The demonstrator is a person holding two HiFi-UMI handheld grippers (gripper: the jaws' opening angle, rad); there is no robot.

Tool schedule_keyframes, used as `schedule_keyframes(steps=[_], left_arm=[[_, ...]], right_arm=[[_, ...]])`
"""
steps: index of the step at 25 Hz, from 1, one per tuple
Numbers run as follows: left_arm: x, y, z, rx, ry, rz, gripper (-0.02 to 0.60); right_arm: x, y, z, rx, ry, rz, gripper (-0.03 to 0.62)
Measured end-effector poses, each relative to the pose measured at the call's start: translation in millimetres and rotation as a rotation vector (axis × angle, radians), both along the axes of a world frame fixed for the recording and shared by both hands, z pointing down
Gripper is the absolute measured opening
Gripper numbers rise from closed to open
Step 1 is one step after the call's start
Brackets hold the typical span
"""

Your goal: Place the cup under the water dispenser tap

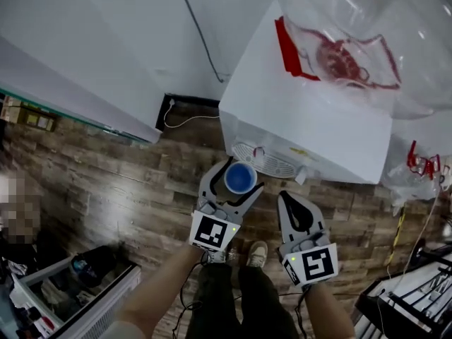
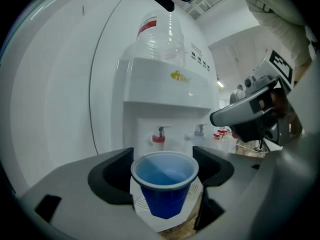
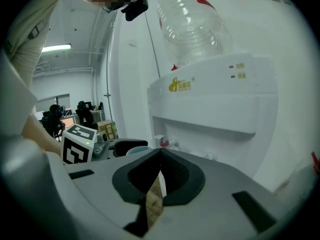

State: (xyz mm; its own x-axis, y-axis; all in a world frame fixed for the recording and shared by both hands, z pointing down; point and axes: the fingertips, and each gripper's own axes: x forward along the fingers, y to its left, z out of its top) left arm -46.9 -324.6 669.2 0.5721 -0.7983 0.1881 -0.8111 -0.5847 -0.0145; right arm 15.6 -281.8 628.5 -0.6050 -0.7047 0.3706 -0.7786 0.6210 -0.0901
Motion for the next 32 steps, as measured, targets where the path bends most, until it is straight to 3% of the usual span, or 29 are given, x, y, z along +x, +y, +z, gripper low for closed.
schedule_keyframes(steps=[12, 16, 22, 27, 32], left_arm=[[24.4, -34.9, 98.9, -0.006, -0.012, -0.003, 0.371], [34.6, -39.1, 109.2, 0.046, -0.024, 0.007, 0.37], [34.5, -50.8, 122.6, 0.06, 0.003, -0.052, 0.371], [38.2, -55.0, 129.6, 0.051, 0.023, -0.063, 0.373], [33.5, -54.5, 142.9, -0.019, 0.024, -0.082, 0.398]], right_arm=[[18.1, -13.5, 67.3, -0.034, -0.035, 0.067, 0.006], [25.0, -13.5, 79.7, -0.047, -0.035, 0.069, 0.006], [28.7, -8.6, 94.7, -0.069, -0.041, 0.064, 0.006], [27.2, -1.9, 103.3, -0.1, -0.055, 0.049, 0.006], [24.7, 1.8, 103.5, -0.124, -0.061, 0.021, 0.006]])
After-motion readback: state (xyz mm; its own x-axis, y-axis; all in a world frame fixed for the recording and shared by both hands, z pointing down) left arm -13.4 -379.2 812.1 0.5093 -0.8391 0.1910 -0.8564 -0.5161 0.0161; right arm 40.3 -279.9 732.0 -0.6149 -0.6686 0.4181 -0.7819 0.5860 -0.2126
